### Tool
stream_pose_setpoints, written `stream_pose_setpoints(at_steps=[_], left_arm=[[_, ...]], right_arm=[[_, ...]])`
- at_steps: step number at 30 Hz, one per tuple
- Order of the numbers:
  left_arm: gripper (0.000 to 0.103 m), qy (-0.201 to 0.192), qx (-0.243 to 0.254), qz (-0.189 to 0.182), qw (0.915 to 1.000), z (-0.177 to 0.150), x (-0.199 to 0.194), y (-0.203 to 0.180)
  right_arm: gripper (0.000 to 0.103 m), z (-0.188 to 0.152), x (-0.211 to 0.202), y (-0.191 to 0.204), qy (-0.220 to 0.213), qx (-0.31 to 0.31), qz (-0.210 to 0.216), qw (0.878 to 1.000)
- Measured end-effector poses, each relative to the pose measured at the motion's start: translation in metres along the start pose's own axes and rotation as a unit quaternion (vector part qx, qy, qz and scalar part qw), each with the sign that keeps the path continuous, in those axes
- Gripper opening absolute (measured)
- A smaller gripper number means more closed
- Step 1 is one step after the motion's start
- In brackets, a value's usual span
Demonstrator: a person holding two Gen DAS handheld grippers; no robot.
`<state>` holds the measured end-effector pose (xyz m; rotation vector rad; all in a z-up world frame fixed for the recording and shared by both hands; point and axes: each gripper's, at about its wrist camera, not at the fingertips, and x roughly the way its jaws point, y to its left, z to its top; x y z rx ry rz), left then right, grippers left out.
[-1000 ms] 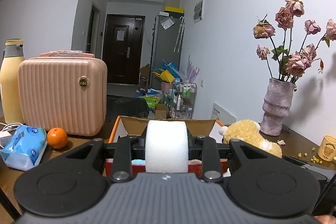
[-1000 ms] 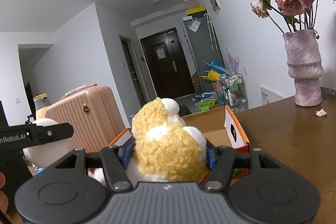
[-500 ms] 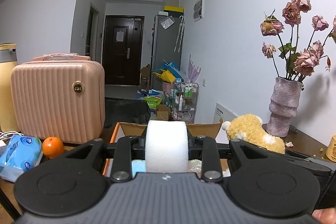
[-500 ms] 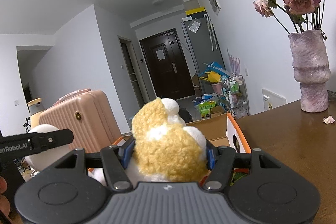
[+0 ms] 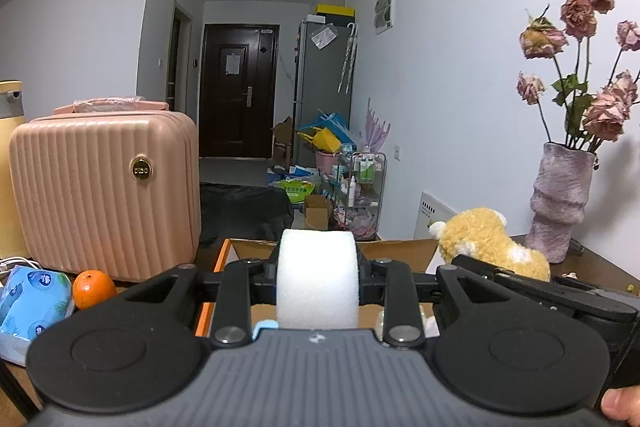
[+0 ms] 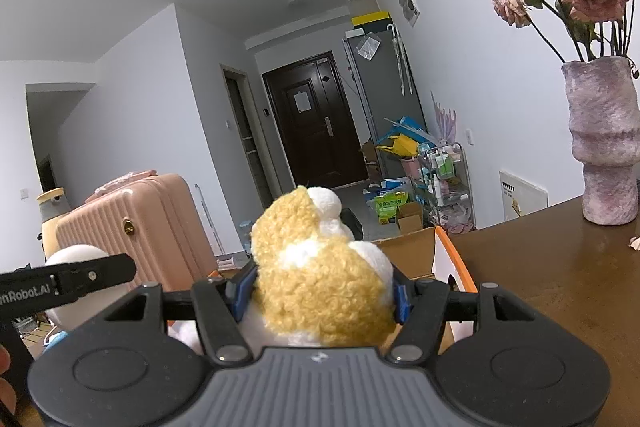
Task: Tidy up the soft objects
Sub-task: 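Carry the foam roll and sheep plush with both grippers over the cardboard box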
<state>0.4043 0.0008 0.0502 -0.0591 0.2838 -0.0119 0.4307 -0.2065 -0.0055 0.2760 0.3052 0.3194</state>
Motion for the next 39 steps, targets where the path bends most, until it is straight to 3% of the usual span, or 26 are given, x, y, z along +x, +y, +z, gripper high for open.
stream_pose_setpoints(at_steps=[21,39], left_arm=[[0.03,0.027,-0.001,0.022,0.9994,0.004,0.062,0.016],[0.03,0.054,-0.001,0.054,0.9971,-0.009,0.104,0.019]], right_arm=[[0.062,0.008,0.039,-0.005,0.014,-0.011,-0.022,1.0],[0.062,0.012,0.078,-0.007,0.053,-0.016,-0.047,0.997]])
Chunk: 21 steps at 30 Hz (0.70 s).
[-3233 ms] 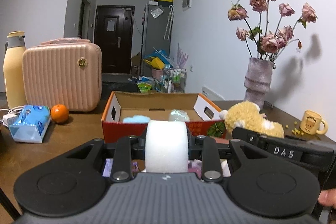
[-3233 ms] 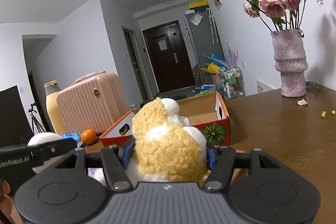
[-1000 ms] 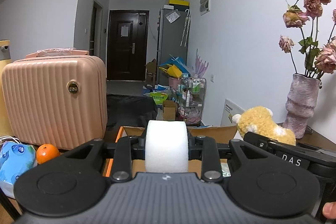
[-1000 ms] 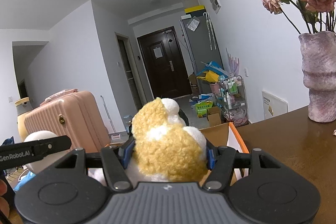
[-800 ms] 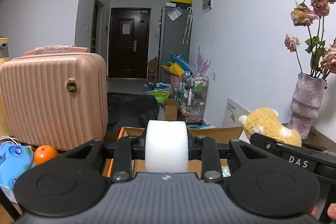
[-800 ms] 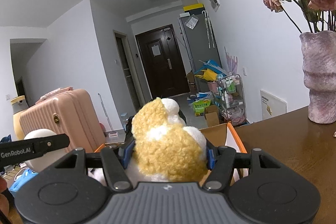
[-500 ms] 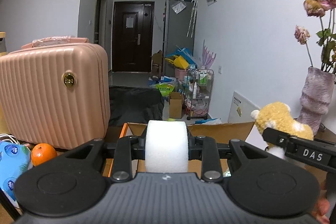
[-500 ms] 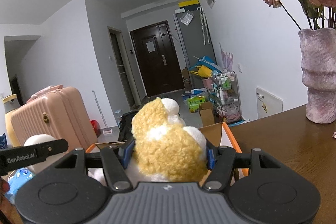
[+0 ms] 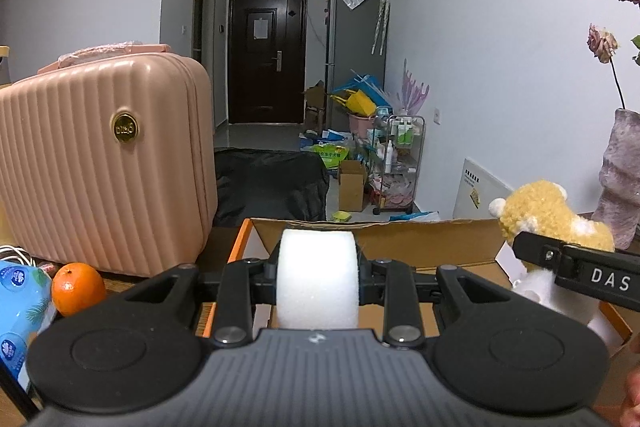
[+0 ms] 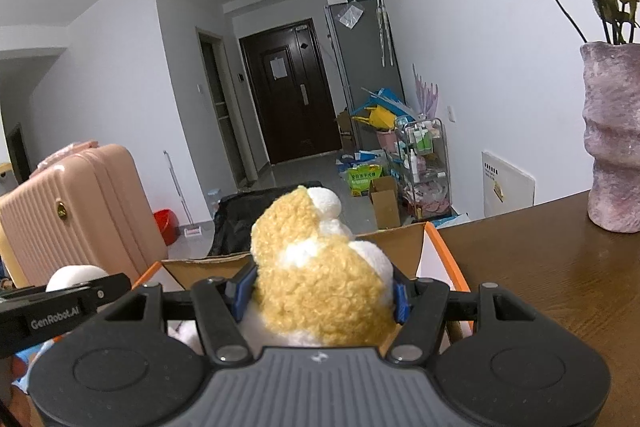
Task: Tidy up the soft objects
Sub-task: 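Carry the foam roll and sheep plush with both grippers over the cardboard box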
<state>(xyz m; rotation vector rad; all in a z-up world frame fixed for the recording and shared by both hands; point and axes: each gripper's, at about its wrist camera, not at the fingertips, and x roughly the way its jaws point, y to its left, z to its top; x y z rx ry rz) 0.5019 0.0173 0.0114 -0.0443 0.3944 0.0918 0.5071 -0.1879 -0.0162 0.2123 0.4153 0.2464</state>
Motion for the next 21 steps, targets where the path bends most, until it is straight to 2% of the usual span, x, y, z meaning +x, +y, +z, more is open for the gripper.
stream_pose_setpoints(at_steps=[12,21], left_arm=[[0.03,-0.013,0.011,0.03,0.9994,-0.012,0.01,-0.009],[0.03,-0.013,0.031,0.034,0.9989,-0.018,0.012,-0.015]], right_arm=[[0.062,-0.001,0.016,0.002,0.025,0.005,-0.019,1.0],[0.062,-0.008,0.022,0.001,0.029,0.007,-0.02,0.999]])
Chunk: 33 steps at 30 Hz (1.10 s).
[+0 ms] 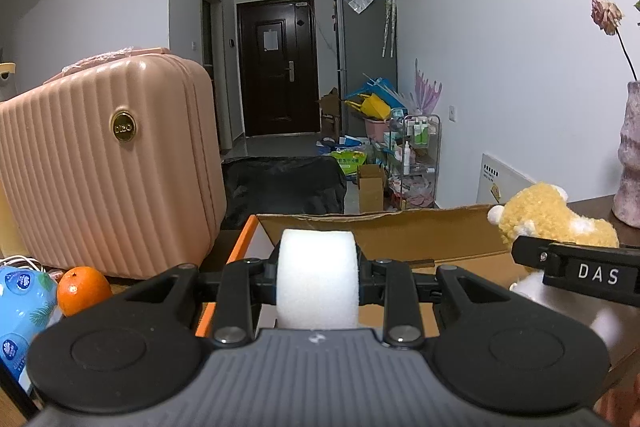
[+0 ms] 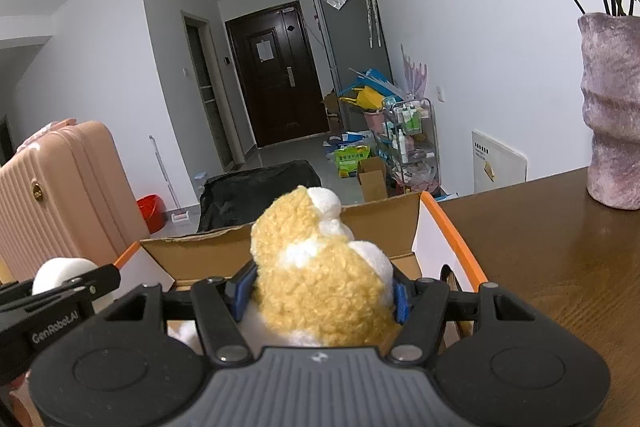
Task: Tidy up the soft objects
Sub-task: 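Carry the foam roll and sheep plush with both grippers over the cardboard box, then open the left gripper dropping the foam roll while the right releases the sheep plush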
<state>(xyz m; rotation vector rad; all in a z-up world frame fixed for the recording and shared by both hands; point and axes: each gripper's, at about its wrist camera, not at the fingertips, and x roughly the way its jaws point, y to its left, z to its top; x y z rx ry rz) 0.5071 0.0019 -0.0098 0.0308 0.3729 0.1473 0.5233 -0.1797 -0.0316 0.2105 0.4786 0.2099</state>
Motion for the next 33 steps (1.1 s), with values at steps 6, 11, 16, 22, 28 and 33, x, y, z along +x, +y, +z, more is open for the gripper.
stream_pose_setpoints(at_steps=[6,11,16,22,28,33], left_arm=[[0.03,0.002,0.007,0.0,1.0,-0.002,0.001,-0.002],[0.041,0.009,0.006,0.008,0.9999,-0.002,0.004,-0.001],[0.088,0.001,0.006,0.031,0.9995,-0.002,0.002,0.0],[0.103,-0.013,0.003,0.06,0.9981,-0.002,-0.002,0.001],[0.103,-0.004,-0.003,0.064,0.9979,-0.001,0.001,0.005],[0.103,-0.002,-0.003,0.066,0.9978,-0.002,0.001,0.006]], right_arm=[[0.063,-0.007,0.002,0.002,0.003,-0.006,-0.006,1.0],[0.069,-0.006,0.001,0.003,0.003,-0.007,-0.005,1.0],[0.089,-0.007,-0.001,0.0,-0.001,-0.001,-0.016,1.0],[0.099,-0.007,-0.003,-0.004,-0.011,0.005,-0.029,1.0],[0.1,-0.008,-0.006,-0.001,-0.016,-0.002,-0.031,0.999],[0.1,-0.009,-0.007,0.0,-0.016,-0.003,-0.031,0.999]])
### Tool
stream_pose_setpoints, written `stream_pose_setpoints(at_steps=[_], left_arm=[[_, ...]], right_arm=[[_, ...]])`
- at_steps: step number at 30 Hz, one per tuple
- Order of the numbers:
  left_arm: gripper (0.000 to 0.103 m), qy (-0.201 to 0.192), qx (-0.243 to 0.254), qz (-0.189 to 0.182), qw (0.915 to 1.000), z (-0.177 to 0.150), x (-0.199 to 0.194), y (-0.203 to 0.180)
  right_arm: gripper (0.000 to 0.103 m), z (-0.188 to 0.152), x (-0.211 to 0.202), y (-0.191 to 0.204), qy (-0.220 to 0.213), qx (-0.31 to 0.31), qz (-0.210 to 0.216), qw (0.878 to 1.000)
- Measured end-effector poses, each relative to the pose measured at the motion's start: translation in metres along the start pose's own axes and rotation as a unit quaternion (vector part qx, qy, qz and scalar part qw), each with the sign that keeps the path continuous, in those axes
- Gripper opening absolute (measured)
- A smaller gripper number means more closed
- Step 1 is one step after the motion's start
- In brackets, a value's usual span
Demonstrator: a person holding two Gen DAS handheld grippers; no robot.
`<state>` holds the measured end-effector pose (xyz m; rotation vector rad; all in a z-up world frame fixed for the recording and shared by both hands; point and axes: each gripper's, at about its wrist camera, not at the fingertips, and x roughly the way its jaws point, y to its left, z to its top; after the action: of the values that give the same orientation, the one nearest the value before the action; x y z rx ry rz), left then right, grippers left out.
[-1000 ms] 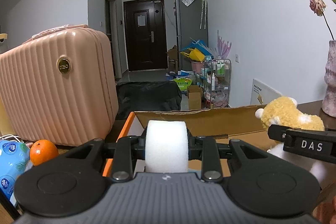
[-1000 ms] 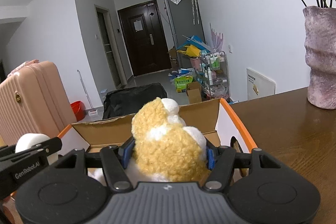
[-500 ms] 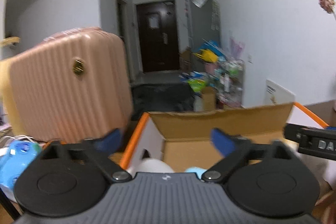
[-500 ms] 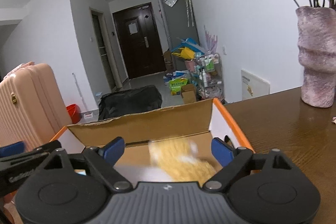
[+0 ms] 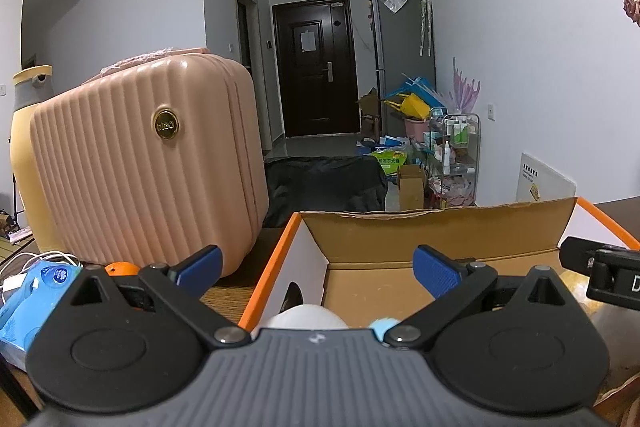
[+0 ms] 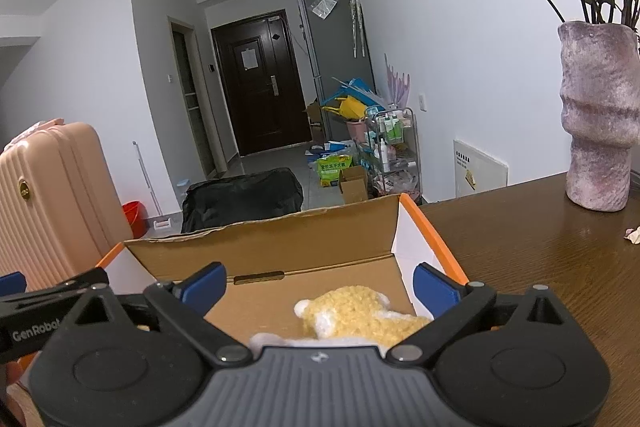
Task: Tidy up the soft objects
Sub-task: 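Open the left gripper dropping the foam roll while the right releases the sheep plush, then move both grippers back from the box toward the remaining items on the table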
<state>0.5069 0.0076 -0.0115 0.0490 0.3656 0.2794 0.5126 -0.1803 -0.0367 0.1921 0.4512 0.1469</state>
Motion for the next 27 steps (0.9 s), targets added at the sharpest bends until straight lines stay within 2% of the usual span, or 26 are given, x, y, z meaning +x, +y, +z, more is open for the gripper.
stream_pose_setpoints(at_steps=[7,16,20,27], left_arm=[[0.103,-0.016,-0.009,-0.003,0.9998,0.005,-0.011,0.005],[0.103,-0.035,-0.011,-0.027,0.999,0.009,-0.035,0.01],[0.103,-0.047,-0.006,-0.027,0.9985,0.01,-0.045,0.012],[0.103,-0.052,-0.024,-0.021,0.9981,0.012,-0.062,0.032]], right_arm=[[0.103,0.0,-0.003,-0.001,-0.007,0.001,0.0,1.0],[0.103,0.004,-0.013,-0.002,-0.012,-0.002,0.003,1.0],[0.103,0.003,-0.02,-0.003,-0.019,0.001,0.003,1.0],[0.103,0.002,-0.039,-0.006,-0.037,-0.005,0.002,0.999]])
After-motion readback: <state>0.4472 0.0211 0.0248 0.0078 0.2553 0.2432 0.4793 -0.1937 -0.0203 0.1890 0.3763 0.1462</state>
